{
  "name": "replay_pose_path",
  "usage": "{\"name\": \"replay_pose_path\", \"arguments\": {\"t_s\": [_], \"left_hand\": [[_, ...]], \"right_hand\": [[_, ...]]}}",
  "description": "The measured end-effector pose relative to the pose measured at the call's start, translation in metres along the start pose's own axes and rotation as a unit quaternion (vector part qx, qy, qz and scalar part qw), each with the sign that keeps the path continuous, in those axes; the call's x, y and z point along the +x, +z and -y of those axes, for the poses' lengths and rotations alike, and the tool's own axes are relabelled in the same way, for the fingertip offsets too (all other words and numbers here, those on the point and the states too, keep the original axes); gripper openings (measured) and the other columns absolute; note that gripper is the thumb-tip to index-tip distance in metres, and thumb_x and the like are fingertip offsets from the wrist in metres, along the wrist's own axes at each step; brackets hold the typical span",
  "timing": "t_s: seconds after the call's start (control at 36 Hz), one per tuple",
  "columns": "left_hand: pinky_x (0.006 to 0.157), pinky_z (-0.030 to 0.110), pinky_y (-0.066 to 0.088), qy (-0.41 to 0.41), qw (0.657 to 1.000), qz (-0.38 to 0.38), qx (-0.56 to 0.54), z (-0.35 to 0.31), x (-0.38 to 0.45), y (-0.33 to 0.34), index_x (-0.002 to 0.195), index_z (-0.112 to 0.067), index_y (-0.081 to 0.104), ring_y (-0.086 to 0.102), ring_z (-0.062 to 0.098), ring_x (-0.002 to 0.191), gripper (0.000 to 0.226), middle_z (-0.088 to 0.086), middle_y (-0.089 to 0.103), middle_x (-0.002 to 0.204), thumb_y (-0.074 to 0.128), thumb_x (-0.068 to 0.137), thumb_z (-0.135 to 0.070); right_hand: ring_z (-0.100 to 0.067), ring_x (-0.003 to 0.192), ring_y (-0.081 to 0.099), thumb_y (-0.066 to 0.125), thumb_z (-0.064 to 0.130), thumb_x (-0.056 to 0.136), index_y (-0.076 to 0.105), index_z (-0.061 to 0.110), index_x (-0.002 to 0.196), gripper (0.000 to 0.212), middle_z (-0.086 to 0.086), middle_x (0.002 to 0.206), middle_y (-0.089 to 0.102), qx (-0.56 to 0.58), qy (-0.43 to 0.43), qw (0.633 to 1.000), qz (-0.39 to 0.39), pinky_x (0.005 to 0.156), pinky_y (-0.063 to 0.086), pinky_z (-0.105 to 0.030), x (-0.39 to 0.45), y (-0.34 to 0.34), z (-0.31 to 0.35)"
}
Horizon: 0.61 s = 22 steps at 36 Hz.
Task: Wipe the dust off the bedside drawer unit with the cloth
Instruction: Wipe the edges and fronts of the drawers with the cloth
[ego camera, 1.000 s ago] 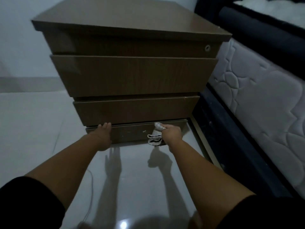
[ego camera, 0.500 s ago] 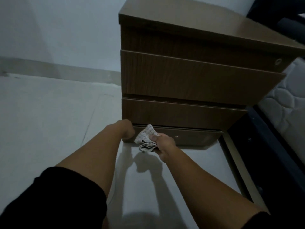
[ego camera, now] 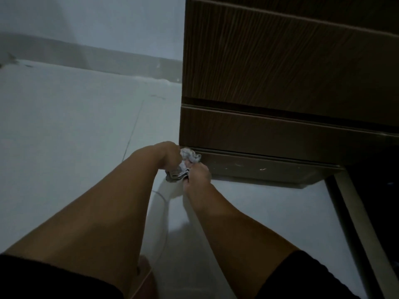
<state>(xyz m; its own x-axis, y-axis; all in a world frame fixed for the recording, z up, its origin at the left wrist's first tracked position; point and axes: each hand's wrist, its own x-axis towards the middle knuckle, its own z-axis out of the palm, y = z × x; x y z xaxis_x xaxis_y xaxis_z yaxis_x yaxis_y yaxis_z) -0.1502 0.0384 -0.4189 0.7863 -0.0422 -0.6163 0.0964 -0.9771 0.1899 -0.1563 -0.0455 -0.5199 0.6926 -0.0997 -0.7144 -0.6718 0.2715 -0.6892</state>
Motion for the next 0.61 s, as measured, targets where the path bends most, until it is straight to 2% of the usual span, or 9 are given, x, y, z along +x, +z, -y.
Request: {"name": "replay_pose_path", "arguments": {"t_s": [0.06,0.11,0.14,0.25,0.36,0.42,0.5,0.56,0.61], "left_hand": [[0.103,0.031,0.038,0.006,1.0,-0.002,0.001,0.001,0.004,0.003,0.14,-0.003,0.043,0.047,0.029,0.13,0.042,0.017,0.046,0.143,0.033,0.101,-0.012],[0.108,0.033,0.034,0.011,1.0,0.005,-0.017,0.003,0.006,0.007,0.148,-0.006,0.031,0.04,0.03,0.135,0.047,0.018,0.039,0.148,0.032,0.102,-0.015],[0.11,0.033,0.032,0.014,1.0,0.005,-0.022,0.003,0.005,0.007,0.151,-0.008,0.024,0.037,0.03,0.138,0.05,0.017,0.035,0.151,0.031,0.102,-0.016],[0.112,0.033,0.03,0.008,1.0,0.003,-0.03,0.005,0.002,0.012,0.154,-0.014,0.007,0.033,0.029,0.141,0.059,0.015,0.03,0.154,0.033,0.101,-0.018],[0.109,0.034,0.034,-0.001,1.0,-0.008,-0.018,0.0,-0.001,0.013,0.153,-0.011,0.016,0.039,0.029,0.137,0.057,0.016,0.038,0.15,0.038,0.1,-0.018],[0.108,0.033,0.036,0.002,1.0,-0.023,-0.003,-0.004,-0.002,0.014,0.15,-0.009,0.024,0.042,0.029,0.135,0.054,0.015,0.041,0.148,0.041,0.099,-0.015],[0.101,0.033,0.041,0.015,0.998,-0.038,0.04,-0.009,0.001,0.018,0.142,-0.008,0.038,0.049,0.03,0.127,0.047,0.016,0.046,0.142,0.044,0.097,-0.016],[0.096,0.033,0.045,0.017,0.996,-0.041,0.071,-0.013,0.005,0.02,0.136,-0.006,0.044,0.054,0.03,0.121,0.045,0.016,0.05,0.137,0.047,0.093,-0.016],[0.097,0.033,0.045,0.024,0.993,-0.042,0.104,-0.018,0.007,0.021,0.135,-0.004,0.045,0.054,0.03,0.121,0.047,0.016,0.05,0.137,0.05,0.091,-0.016]], "right_hand": [[-0.03,0.117,0.057,0.047,0.007,0.093,0.05,-0.005,0.125,0.034,-0.021,0.133,0.054,-0.024,-0.001,1.0,-0.018,0.082,0.05,-0.03,0.006,-0.002,-0.008],[-0.018,0.096,0.061,0.045,0.008,0.094,0.049,-0.002,0.127,0.034,-0.018,0.133,0.054,-0.024,0.016,0.999,-0.02,0.065,0.047,-0.019,0.013,-0.003,-0.013],[-0.014,0.092,0.058,0.042,0.011,0.096,0.047,0.001,0.129,0.035,-0.016,0.134,0.053,-0.054,0.023,0.998,-0.027,0.065,0.047,-0.016,0.017,-0.003,-0.015],[-0.025,0.126,0.045,0.054,0.022,0.093,0.04,0.009,0.134,0.045,-0.011,0.137,0.047,-0.296,0.049,0.95,-0.082,0.102,0.039,-0.032,0.019,-0.009,-0.011],[-0.03,0.13,0.042,0.047,0.025,0.096,0.035,0.004,0.137,0.047,-0.016,0.139,0.044,-0.364,0.07,0.926,-0.078,0.106,0.036,-0.036,0.014,-0.023,-0.002],[-0.029,0.127,0.045,0.049,0.025,0.095,0.035,0.004,0.137,0.049,-0.016,0.138,0.046,-0.322,0.064,0.941,-0.079,0.102,0.039,-0.033,0.012,-0.03,-0.006],[-0.021,0.117,0.051,0.036,0.029,0.097,0.034,0.016,0.138,0.043,-0.007,0.141,0.045,-0.136,0.099,0.982,-0.084,0.077,0.048,-0.02,0.002,-0.029,-0.016],[-0.024,0.121,0.051,0.038,0.024,0.096,0.036,0.017,0.139,0.044,-0.008,0.142,0.045,-0.003,0.09,0.992,-0.088,0.082,0.049,-0.024,-0.002,-0.028,-0.018],[-0.03,0.106,0.058,0.052,0.012,0.092,0.049,0.001,0.128,0.037,-0.016,0.124,0.057,0.084,0.08,0.99,-0.081,0.09,0.05,-0.034,-0.006,-0.029,-0.02]]}}
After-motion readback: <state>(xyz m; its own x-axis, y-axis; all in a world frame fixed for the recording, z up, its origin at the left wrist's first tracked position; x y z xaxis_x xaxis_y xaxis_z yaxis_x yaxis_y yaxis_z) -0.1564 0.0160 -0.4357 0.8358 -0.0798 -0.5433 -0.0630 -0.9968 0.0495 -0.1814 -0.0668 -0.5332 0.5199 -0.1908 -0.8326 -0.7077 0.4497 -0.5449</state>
